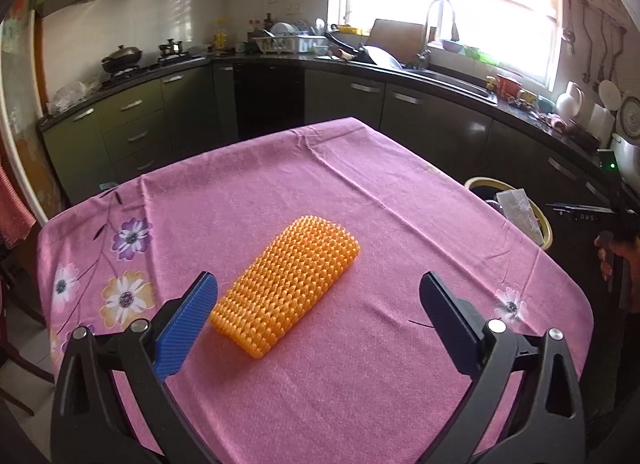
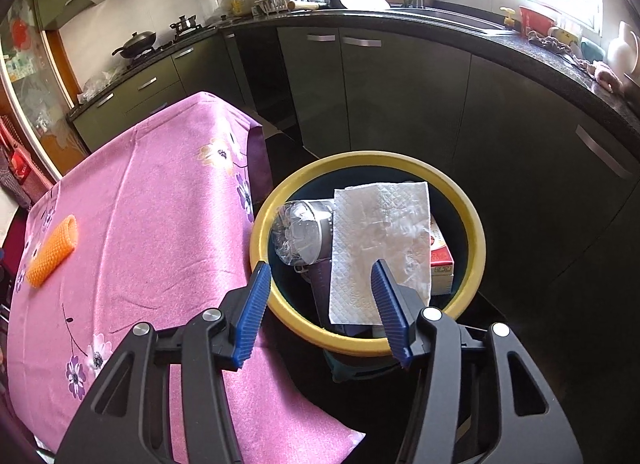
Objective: Collect trash
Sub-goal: 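Move the left gripper over the orange mesh sleeve and grasp it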
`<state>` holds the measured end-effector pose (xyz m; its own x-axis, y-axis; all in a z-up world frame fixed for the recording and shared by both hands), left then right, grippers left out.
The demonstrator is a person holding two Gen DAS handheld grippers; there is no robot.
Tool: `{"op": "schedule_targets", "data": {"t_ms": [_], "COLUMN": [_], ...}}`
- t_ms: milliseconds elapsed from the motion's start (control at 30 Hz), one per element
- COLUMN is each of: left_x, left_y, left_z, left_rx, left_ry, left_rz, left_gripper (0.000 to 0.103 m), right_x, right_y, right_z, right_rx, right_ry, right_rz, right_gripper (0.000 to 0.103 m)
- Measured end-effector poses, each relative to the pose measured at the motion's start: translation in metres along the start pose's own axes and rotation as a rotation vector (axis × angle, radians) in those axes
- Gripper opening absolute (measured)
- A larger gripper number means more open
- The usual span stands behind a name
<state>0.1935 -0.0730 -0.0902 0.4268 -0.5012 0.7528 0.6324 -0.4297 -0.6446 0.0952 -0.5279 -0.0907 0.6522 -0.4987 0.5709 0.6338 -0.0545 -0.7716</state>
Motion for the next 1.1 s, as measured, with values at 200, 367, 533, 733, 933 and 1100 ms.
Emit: {"op": "schedule_targets", "data": {"t_ms": [200, 367, 533, 733, 933, 1100], "left_x": [0.004, 0.003, 0.0, -0.006, -0.006, -0.003], "left_y": [0.045, 0.077, 0.092, 0.106, 0.107, 0.102], "left_z": [0.015, 0.029, 0.027, 0.02, 0.022, 0.014], "left_rx": [-0.139, -0.23, -0.233, -0.225, -0.228, -0.209], "left_ry": [0.106, 0.119, 0.172, 0.215, 0.184, 0.235], "left_rz": [0.057, 0.108, 0.143, 0.229, 0.212, 0.196], "left_gripper": [0.096, 0.096, 0.096, 0.096, 0.096, 0.062], "right_x": [-0.006, -0.008, -0.009, -0.012, -0.013, -0.013], "right_y": [0.005, 0.007, 0.012, 0.016, 0.016, 0.015], "right_z": [0.017, 0.023, 0.026, 0.031, 0.029, 0.026], "right_rx": [0.006, 0.01, 0.003, 0.013, 0.02, 0.022], "right_ry": [-0.024, -0.027, -0.032, -0.04, -0.039, -0.034], "right_rz": [0.014, 0.021, 0.035, 0.045, 0.049, 0.047], "right_gripper": [0.053, 0.057, 0.057, 0.057, 0.057, 0.057]}}
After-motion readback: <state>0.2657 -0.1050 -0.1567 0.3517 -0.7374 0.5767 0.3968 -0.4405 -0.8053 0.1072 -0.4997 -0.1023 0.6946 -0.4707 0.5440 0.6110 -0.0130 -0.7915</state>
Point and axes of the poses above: each gripper's, at about its wrist camera, not at the fingertips, and y roughly the way its jaws point, z to its left, x to its top, the point moved 3 cm from there along y, roughly the way its jaws point, and after that the axes turned 14 degrees about y, right-handed, at the moved point
